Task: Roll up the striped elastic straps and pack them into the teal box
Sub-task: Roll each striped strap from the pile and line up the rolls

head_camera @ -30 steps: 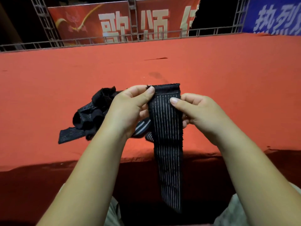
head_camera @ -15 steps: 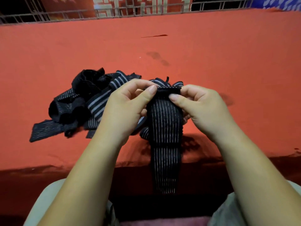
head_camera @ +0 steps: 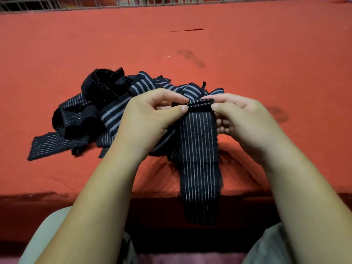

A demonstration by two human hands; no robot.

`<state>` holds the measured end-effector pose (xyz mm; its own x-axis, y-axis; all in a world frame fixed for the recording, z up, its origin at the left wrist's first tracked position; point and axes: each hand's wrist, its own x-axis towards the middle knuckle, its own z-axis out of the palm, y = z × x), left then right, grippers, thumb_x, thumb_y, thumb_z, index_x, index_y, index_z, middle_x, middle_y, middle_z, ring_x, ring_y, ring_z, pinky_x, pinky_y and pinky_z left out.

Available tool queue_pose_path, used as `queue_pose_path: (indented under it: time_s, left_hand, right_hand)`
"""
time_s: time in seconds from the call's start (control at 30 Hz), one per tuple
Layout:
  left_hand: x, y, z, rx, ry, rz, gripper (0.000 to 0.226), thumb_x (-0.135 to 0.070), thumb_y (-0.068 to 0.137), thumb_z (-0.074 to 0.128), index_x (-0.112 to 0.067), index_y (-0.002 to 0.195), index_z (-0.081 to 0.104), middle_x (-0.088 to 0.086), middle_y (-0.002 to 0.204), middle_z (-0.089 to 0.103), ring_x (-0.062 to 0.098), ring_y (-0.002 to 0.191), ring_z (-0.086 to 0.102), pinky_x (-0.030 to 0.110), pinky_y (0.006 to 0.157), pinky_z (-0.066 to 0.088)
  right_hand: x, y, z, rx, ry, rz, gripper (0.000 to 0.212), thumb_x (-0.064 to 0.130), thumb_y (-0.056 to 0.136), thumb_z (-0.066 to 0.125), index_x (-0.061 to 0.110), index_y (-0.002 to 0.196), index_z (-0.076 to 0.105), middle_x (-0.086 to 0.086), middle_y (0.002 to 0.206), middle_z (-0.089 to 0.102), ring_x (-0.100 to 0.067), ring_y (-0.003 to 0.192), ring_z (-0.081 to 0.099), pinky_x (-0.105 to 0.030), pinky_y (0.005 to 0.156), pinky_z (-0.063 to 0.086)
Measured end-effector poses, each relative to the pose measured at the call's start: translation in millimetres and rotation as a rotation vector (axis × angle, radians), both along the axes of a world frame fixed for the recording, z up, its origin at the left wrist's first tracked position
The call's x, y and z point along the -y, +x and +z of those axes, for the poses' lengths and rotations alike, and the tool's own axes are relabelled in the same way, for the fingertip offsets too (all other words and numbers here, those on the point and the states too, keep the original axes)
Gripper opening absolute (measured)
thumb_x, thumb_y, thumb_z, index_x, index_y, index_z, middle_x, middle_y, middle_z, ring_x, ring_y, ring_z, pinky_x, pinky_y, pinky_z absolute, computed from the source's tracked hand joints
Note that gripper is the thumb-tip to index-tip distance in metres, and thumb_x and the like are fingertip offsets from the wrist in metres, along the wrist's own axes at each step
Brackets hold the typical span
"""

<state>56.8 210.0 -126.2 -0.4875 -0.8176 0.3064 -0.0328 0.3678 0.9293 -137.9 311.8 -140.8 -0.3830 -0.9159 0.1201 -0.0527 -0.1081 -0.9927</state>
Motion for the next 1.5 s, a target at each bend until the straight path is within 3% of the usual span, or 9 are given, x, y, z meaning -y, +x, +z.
queue_pose_path:
  time_s: [0.13, 0.3, 0.53, 0.67, 0.9, 1.13, 1.23, 1.37, 1.5]
  left_hand:
    - [-6, 1, -2, -0.004, 0.010, -0.033, 0.014, 0.000, 0.089, 0.083, -0.009, 0.099, 0.084, -0.019, 0.063, 0.068, -0.007, 0.064, 0.062, 0.008, 0.066, 0.047]
    - [-8, 4, -5, -0.027, 0.073, -0.057, 0.028, -0.010, 0.087, 0.088, -0.025, 0.110, 0.082, -0.006, 0.097, 0.079, 0.008, 0.093, 0.074, 0.025, 0.080, 0.057]
    - [-9, 5, -9, -0.066, 0.142, -0.055, 0.019, -0.005, 0.095, 0.079, -0.016, 0.110, 0.081, 0.011, 0.102, 0.082, 0.038, 0.100, 0.078, 0.048, 0.091, 0.064]
    - [-3, 4, -9, -0.052, 0.079, -0.031, 0.019, -0.005, 0.092, 0.081, -0.019, 0.103, 0.083, 0.011, 0.095, 0.081, 0.024, 0.083, 0.071, 0.042, 0.077, 0.056]
    - [-1, -2, -10, -0.045, 0.259, -0.112, 0.015, -0.011, 0.094, 0.079, -0.022, 0.105, 0.080, 0.014, 0.109, 0.077, 0.024, 0.108, 0.075, 0.048, 0.103, 0.059]
    - [-2, -6, -10, -0.125, 0.314, -0.139, 0.011, -0.011, 0.097, 0.078, -0.015, 0.107, 0.081, 0.011, 0.110, 0.080, 0.023, 0.105, 0.078, 0.043, 0.098, 0.062]
    - [-1, -5, -12, -0.114, 0.276, -0.138, 0.020, -0.010, 0.092, 0.083, -0.022, 0.107, 0.082, 0.016, 0.115, 0.079, 0.031, 0.116, 0.076, 0.052, 0.106, 0.057]
    - [0, -6, -13, -0.082, 0.212, -0.121, 0.026, -0.011, 0.087, 0.087, -0.025, 0.108, 0.082, 0.002, 0.097, 0.073, 0.019, 0.098, 0.072, 0.043, 0.093, 0.058]
    - [-2, -7, -15, -0.033, 0.191, -0.116, 0.021, -0.019, 0.090, 0.086, -0.024, 0.110, 0.082, 0.002, 0.108, 0.080, 0.023, 0.108, 0.077, 0.048, 0.098, 0.061]
  right_hand:
    - [-4, 1, -1, -0.088, -0.035, -0.025, 0.017, 0.025, 0.102, 0.074, 0.015, 0.114, 0.080, -0.009, 0.087, 0.068, -0.019, 0.075, 0.057, -0.035, 0.067, 0.048]
    - [-8, 1, -3, -0.162, -0.093, -0.047, 0.017, 0.014, 0.102, 0.073, 0.015, 0.118, 0.077, -0.016, 0.098, 0.080, -0.016, 0.083, 0.070, -0.036, 0.077, 0.058]
    - [-9, 1, -7, -0.252, -0.175, -0.030, 0.017, 0.007, 0.103, 0.069, 0.021, 0.113, 0.072, 0.000, 0.094, 0.075, -0.013, 0.087, 0.066, -0.038, 0.081, 0.054]
    - [-7, -2, -9, -0.255, -0.178, -0.011, 0.017, 0.018, 0.103, 0.072, 0.024, 0.118, 0.075, -0.019, 0.107, 0.075, -0.018, 0.090, 0.065, -0.040, 0.083, 0.052]
    - [-1, -2, -13, -0.159, -0.249, -0.039, 0.024, -0.002, 0.097, 0.072, 0.011, 0.117, 0.079, 0.001, 0.099, 0.082, -0.008, 0.092, 0.073, -0.022, 0.084, 0.057]
    - [-4, -1, -12, -0.218, -0.217, -0.021, 0.027, 0.000, 0.098, 0.072, 0.016, 0.119, 0.078, 0.007, 0.108, 0.081, -0.006, 0.104, 0.073, -0.023, 0.093, 0.056]
    - [-7, -3, -13, -0.206, -0.177, -0.009, 0.027, 0.016, 0.100, 0.075, 0.018, 0.127, 0.076, -0.002, 0.118, 0.080, -0.012, 0.107, 0.072, -0.034, 0.097, 0.057]
    - [-5, -6, -16, -0.221, -0.150, -0.025, 0.023, 0.015, 0.101, 0.073, 0.015, 0.124, 0.076, -0.018, 0.112, 0.077, -0.013, 0.095, 0.068, -0.036, 0.089, 0.056]
    - [-6, -8, -18, -0.241, -0.175, -0.040, 0.020, 0.009, 0.102, 0.071, 0.014, 0.121, 0.075, 0.001, 0.103, 0.077, -0.009, 0.093, 0.069, -0.030, 0.086, 0.056]
